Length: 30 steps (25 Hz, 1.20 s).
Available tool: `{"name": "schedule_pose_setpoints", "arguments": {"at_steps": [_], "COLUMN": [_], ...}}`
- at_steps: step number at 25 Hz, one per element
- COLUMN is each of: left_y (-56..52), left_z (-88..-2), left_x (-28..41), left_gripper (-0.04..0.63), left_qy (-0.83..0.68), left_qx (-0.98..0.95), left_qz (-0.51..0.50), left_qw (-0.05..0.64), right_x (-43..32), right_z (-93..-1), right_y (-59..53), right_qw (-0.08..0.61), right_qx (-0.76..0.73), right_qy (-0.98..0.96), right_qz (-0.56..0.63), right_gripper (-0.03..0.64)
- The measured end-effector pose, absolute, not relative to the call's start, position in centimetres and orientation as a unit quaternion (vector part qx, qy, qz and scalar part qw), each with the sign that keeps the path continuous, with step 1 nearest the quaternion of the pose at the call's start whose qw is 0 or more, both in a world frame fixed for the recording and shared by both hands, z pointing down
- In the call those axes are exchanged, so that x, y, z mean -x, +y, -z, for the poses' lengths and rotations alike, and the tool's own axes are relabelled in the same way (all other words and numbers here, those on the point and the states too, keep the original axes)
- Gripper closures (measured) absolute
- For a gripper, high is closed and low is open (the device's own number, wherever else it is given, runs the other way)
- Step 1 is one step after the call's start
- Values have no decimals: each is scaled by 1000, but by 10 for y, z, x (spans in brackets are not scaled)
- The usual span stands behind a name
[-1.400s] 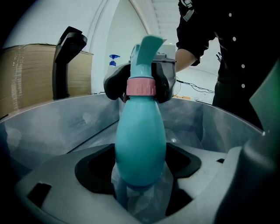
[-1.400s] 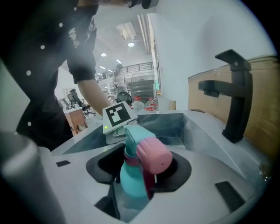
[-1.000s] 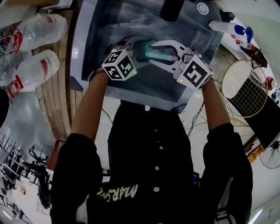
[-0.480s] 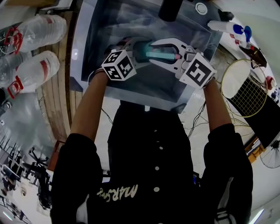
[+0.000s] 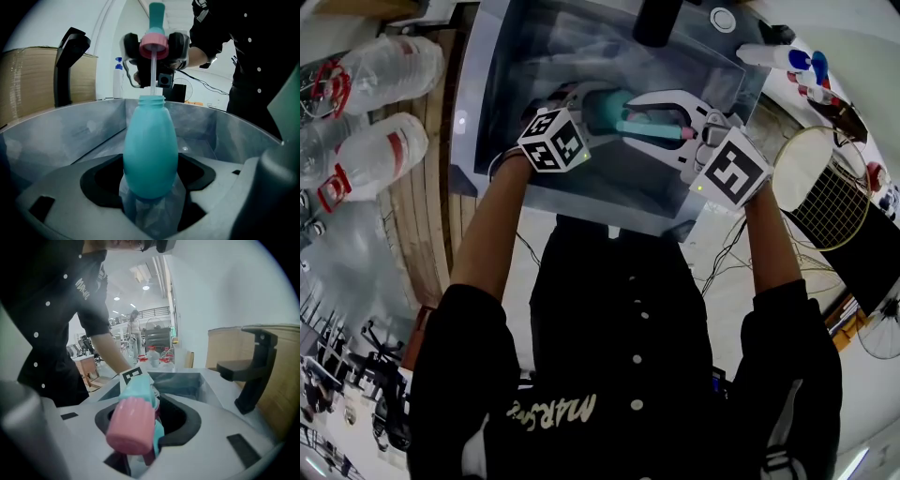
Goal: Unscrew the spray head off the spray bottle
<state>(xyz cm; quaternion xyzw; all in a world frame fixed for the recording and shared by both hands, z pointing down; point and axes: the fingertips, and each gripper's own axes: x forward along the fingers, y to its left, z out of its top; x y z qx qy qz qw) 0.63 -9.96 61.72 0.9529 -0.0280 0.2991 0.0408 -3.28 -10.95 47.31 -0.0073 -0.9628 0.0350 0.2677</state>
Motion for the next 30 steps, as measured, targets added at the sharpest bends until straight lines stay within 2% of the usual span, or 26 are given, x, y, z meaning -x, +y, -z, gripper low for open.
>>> {"name": "schedule_pose_setpoints", "arguments": {"at_steps": [10, 20, 30], "left_y": [-99, -102, -96], "left_z": [-619, -618, -570], "left_x": [-5, -2, 18], "left_gripper": [221, 219, 216], "left_qy": [-66, -102, -146], "left_qx": [-938, -924, -925], "left_qz": [-336, -358, -343], "left_qw": [61, 88, 75], "right_x": [19, 17, -2], "right_z": [-411, -358, -331], "right_y": [-109, -116, -123], "right_qw": [248, 164, 138], "right_qx": [-34, -93, -147], "right_qy": [-968, -981, -979], "right_qz": [-31, -49, -44], "right_gripper": [453, 453, 453]}}
